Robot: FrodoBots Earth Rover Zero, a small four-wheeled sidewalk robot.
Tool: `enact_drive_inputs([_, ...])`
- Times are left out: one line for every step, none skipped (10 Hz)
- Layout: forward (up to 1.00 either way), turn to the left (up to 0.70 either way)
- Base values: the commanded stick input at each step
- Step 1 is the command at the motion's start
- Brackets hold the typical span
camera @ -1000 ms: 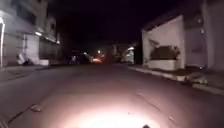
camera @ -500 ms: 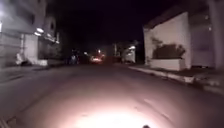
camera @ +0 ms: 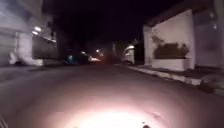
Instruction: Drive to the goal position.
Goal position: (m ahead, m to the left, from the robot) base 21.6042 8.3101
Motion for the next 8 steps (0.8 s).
enact_drive_inputs([0.7, -0.35])
enact_drive_inputs([0.7, -0.35])
enact_drive_inputs([0.7, -0.35])
enact_drive_inputs([0.7, -0.35])
enact_drive_inputs([0.7, -0.34])
enact_drive_inputs([0.7, -0.19])
enact_drive_inputs([0.7, 0.0])
enact_drive_inputs([0.7, 0.0])
